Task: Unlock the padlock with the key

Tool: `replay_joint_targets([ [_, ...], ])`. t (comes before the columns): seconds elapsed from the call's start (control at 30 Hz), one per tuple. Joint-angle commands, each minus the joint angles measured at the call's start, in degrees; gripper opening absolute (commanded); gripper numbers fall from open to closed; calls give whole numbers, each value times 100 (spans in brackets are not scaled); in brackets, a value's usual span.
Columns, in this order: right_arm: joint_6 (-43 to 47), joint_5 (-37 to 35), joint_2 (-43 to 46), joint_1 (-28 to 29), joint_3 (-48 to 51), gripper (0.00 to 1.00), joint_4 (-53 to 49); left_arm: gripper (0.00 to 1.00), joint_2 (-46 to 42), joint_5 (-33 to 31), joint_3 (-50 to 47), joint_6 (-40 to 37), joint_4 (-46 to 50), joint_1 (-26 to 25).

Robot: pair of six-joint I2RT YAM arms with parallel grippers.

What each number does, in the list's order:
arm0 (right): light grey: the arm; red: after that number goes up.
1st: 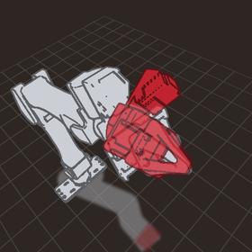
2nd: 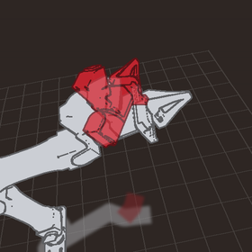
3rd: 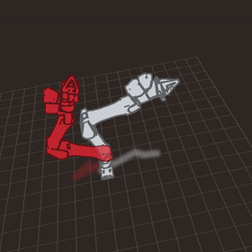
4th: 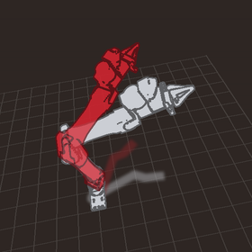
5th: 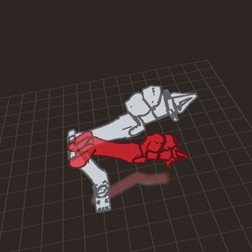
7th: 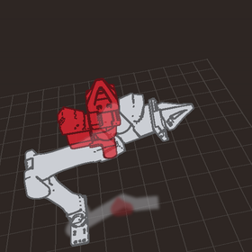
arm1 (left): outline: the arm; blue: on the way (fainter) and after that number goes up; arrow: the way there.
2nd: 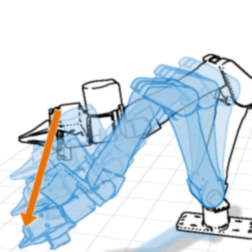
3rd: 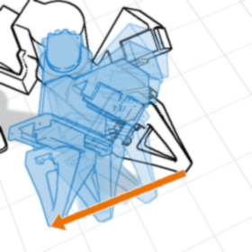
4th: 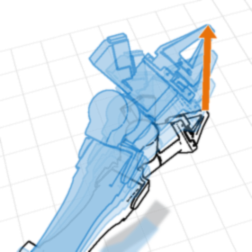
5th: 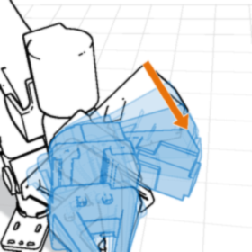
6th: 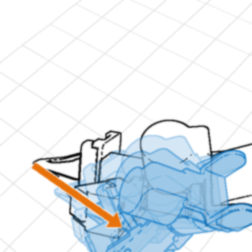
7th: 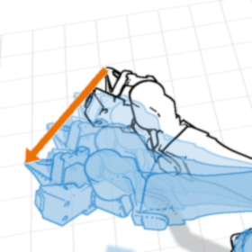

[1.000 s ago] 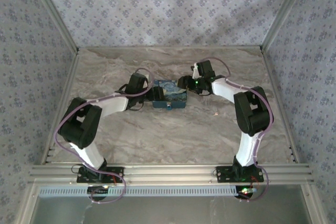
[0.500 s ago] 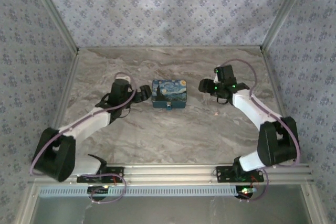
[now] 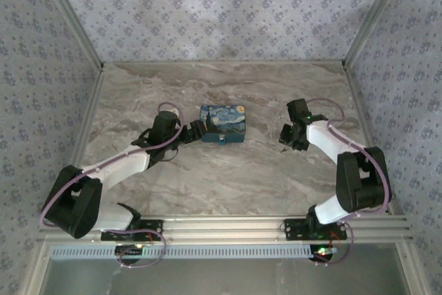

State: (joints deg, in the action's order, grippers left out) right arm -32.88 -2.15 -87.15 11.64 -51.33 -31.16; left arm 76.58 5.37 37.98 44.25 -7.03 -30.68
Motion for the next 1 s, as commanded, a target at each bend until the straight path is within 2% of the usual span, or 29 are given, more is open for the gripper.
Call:
replay_joint_targets([
  [0.0, -271, -16, -232, -23, 73, 35, 52, 91, 93, 70, 283, 60, -9, -120],
  [0.43, -403, 13, -677, -143, 72, 23, 272, 90, 187, 70, 333, 79, 17, -259],
  [0.63, -393, 102, -738, -245, 243, 11, 455, 90, 197, 53, 323, 119, 33, -263],
  [0.77, -362, 102, -612, -253, 269, 0, 547, 90, 189, 28, 333, 128, 44, -263],
  [0.97, -74, 217, -9, -241, 362, 0, 737, 90, 127, -8, 390, 86, 104, -258],
])
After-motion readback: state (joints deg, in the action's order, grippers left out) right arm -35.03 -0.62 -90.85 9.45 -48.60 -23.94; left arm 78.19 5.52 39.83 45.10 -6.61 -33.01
